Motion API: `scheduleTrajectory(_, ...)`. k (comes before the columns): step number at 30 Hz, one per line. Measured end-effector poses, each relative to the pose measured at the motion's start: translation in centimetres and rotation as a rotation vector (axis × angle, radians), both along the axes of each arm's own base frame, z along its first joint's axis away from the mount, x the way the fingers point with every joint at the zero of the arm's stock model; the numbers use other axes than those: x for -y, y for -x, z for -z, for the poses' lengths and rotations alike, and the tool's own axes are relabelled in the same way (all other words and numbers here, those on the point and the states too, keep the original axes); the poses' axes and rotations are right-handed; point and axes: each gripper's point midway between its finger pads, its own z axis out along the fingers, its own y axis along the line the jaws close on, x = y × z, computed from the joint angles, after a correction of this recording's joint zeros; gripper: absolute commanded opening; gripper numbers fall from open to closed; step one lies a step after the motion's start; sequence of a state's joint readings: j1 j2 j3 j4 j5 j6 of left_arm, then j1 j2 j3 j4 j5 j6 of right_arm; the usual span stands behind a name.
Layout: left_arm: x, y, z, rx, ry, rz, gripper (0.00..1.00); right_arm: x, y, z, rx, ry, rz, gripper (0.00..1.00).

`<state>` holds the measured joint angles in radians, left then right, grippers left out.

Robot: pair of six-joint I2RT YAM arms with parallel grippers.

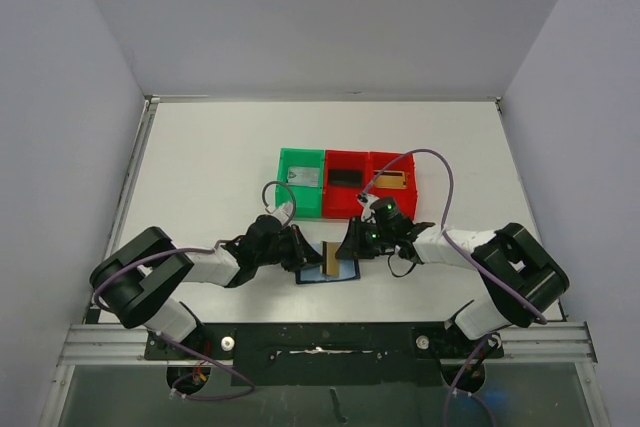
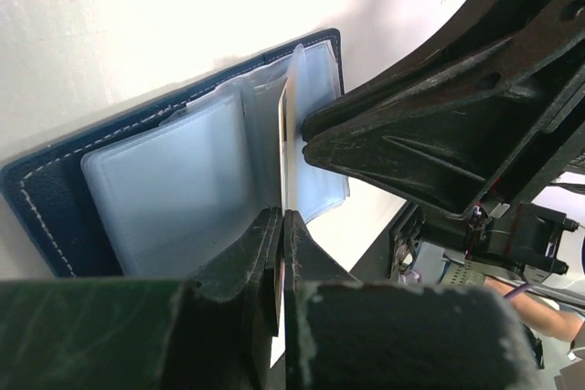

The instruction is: Take the credit cards out of the card holder

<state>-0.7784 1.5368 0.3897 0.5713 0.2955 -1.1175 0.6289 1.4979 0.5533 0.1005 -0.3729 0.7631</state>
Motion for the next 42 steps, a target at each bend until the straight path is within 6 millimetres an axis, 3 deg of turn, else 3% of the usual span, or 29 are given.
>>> scheduleTrajectory(12, -2.0, 0.1, -1.7, 0.078, -0.045, -0.034, 0.00, 1.1, 0.1, -0.5, 0.023, 0.017, 0.020, 0.23)
scheduleTrajectory(16, -2.6, 0.1, -2.2, 0.106, -0.066, -0.041, 0.00, 0.9, 0.1, -2.8, 0.090, -0.023, 0.012, 0.23)
scheduleTrajectory(22, -3.6, -0.2, -3.7, 0.156, -0.059, -0.083, 0.00, -1.3, 0.3, -5.6, 0.172, -0.086, -0.037, 0.23)
scheduleTrajectory(26, -4.1, -0.5, -4.7, 0.188, -0.054, -0.115, 0.00, -2.5, -0.3, -4.4, 0.137, -0.061, -0.052, 0.24)
scheduleTrajectory(30, -4.6, -0.5, -5.2, 0.207, -0.051, -0.136, 0.00, -1.9, -0.7, -0.9, 0.042, 0.059, -0.027, 0.26)
scheduleTrajectory(32, -4.7, -0.5, -5.3, 0.210, -0.051, -0.141, 0.00, -1.3, -0.5, -0.2, 0.009, 0.126, -0.013, 0.29)
scheduleTrajectory(34, -4.9, -0.5, -5.2, 0.212, -0.051, -0.144, 0.00, -0.9, -0.7, -1.0, 0.039, 0.157, 0.000, 0.38)
scheduleTrajectory(37, -5.1, -0.4, -5.3, 0.219, -0.049, -0.148, 0.00, -1.1, -0.7, -4.0, 0.120, 0.100, 0.003, 0.58)
scheduleTrajectory(42, -5.1, -0.5, -6.0, 0.248, -0.038, -0.151, 0.00, -0.6, -1.0, -8.5, 0.241, -0.045, 0.054, 0.77)
